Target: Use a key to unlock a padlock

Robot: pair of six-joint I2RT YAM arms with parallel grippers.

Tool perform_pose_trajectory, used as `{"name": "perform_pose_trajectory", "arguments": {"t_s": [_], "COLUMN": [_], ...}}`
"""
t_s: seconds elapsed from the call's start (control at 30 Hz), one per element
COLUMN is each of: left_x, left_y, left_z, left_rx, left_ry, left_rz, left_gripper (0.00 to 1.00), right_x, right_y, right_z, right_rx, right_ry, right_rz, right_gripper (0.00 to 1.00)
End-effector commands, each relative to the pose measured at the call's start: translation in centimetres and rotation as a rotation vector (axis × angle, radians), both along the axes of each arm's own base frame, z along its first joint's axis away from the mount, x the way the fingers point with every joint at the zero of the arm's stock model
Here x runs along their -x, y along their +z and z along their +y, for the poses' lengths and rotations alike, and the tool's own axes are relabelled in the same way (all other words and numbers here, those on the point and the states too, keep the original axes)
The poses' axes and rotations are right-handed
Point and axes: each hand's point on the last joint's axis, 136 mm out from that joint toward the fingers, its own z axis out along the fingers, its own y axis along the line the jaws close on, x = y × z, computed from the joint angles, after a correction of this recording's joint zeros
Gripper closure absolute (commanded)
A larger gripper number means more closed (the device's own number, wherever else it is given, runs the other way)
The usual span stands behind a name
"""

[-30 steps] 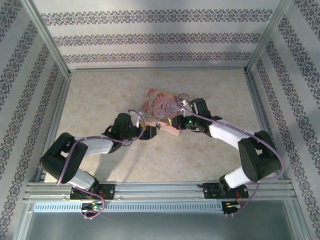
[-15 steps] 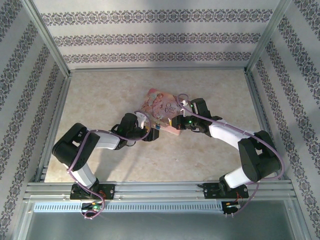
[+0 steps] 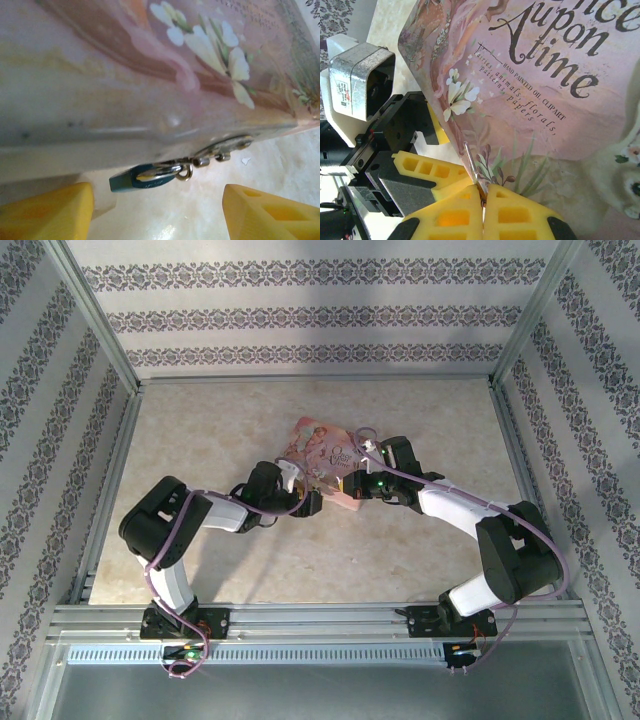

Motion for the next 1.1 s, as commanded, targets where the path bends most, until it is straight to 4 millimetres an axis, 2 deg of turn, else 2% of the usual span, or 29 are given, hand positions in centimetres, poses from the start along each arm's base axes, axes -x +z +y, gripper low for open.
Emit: {"name": "perform_pose_trajectory", "arguments": {"t_s": [0.0, 0.33, 0.57, 0.77, 1.07], "left_x": [-0.3, -0.4, -0.5, -0.8, -1.5], "left_y": [1.0, 0.4, 0.4, 0.9, 1.7], "left_z": [-1.5, -2.4, -2.8, -3.1, -2.7], "left_rx": [0.037, 0.040, 0.018, 0.013, 0.029], "left_ry": [-0.041, -0.041, -0.038, -0.027, 0.027], "left_rz": [-0.052, -0.047, -0.059, -0.080, -0.103], "left_gripper": [0.33, 0.47, 0.51, 0.54, 0.65], "right_x": [0.4, 0.4, 0.4, 0.5, 0.7], "right_y": [-1.9, -1.9, -2.0, -1.9, -1.8], "right_z": [-0.8, -0.7, -0.7, -0.7, -0.7], "right_rx": [0.069, 0.069, 0.068, 0.068, 0.067], "right_ry": [-0.027, -0.027, -0.025, -0.025, -0.024], "right_rz": [0.037, 0.037, 0.041, 0.038, 0.035], "right_gripper": [1.00, 1.00, 1.00, 1.00, 1.00]}}
